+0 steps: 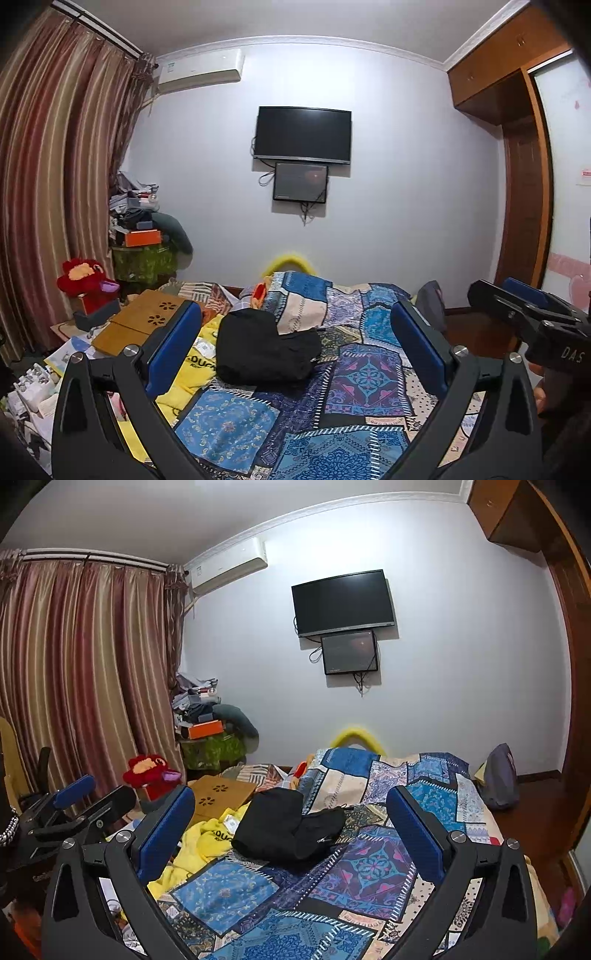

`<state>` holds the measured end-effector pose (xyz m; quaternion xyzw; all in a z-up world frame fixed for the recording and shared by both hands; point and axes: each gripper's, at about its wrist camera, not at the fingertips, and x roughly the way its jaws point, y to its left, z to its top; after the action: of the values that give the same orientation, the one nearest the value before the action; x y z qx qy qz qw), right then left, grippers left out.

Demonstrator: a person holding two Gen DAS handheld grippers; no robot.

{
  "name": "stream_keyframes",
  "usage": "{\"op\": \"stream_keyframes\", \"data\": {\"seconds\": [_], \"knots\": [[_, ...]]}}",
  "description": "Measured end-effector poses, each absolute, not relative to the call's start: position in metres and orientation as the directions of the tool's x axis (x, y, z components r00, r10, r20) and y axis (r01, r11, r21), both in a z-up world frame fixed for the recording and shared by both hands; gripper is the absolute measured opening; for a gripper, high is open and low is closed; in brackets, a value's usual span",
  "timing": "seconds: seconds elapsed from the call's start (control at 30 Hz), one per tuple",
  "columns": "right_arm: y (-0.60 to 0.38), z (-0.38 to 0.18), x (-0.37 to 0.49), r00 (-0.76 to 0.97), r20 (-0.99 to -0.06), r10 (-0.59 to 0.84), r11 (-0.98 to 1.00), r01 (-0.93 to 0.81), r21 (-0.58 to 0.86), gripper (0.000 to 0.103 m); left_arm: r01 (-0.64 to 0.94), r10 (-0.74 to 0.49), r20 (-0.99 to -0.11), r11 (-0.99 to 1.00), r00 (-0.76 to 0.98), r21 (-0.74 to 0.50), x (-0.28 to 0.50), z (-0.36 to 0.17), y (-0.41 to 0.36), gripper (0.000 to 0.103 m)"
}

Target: Fold large clothes

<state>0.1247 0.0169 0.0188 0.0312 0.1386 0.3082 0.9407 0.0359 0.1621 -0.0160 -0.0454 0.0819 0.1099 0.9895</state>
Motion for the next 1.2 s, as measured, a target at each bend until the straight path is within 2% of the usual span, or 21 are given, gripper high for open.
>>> {"op": "stream_keyframes", "data": {"seconds": [0.33, 1.2], "knots": [[0.0150, 0.0205, 0.1253, 0.779, -0.240, 0.579, 0.815, -0.560, 0.150, 0.103, -0.208, 0.198, -0.173, 0.977, 0.965, -0.044, 0.0361, -0.0165, 0.1551, 0.103], [0.0196, 0.0167, 0.1280, 0.780, -0.259, 0.569, 0.822, -0.552, 0.144, 0.103, -0.190, 0.172, -0.209, 0.979, 0.963, -0.071, 0.0421, -0.0222, 0.1617, 0.103]]}}
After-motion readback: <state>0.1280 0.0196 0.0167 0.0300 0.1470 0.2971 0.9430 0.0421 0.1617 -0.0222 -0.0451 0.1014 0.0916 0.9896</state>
